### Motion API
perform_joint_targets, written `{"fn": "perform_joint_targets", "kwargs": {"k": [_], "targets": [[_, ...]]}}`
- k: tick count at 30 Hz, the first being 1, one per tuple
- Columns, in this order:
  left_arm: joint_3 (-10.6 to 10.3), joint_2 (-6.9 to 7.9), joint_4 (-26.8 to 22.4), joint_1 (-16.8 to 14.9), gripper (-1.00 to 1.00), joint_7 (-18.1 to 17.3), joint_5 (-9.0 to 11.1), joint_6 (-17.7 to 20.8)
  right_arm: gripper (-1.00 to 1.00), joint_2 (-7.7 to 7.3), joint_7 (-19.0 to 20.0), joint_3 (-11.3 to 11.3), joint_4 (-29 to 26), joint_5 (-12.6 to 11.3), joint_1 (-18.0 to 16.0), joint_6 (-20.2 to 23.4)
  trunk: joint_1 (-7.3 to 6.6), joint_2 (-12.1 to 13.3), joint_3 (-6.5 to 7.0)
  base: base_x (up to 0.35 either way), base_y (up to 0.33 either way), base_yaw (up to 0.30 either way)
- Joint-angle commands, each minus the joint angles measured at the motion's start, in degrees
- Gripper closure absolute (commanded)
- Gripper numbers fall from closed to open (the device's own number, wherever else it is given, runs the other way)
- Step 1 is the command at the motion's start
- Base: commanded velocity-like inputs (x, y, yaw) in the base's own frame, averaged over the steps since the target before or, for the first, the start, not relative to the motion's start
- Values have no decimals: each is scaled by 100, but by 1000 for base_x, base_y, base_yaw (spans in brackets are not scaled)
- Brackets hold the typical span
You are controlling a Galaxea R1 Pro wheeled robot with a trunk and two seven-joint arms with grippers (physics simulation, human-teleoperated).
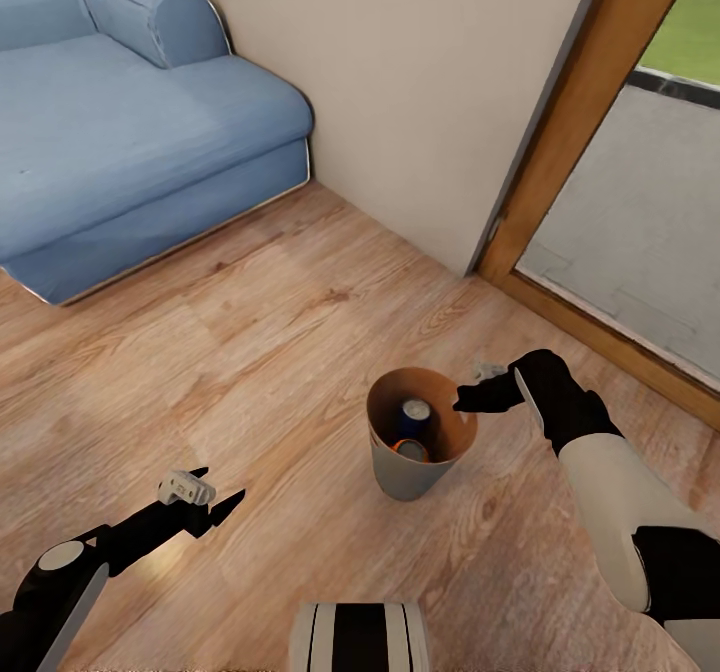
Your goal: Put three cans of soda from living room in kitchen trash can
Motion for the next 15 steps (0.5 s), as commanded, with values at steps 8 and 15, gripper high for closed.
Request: {"fn": "perform_joint_targets", "kwargs": {"k": [8,15], "targets": [[0,0,0,0,-100,0,11,0,100,-4,47,-15,1,-159,34,50,9,-6,-89,0,0,0],[0,0,0,0,-100,0,17,0,100,-9,47,-13,1,-159,54,50,17,-10,-155,0,0,0]]}}
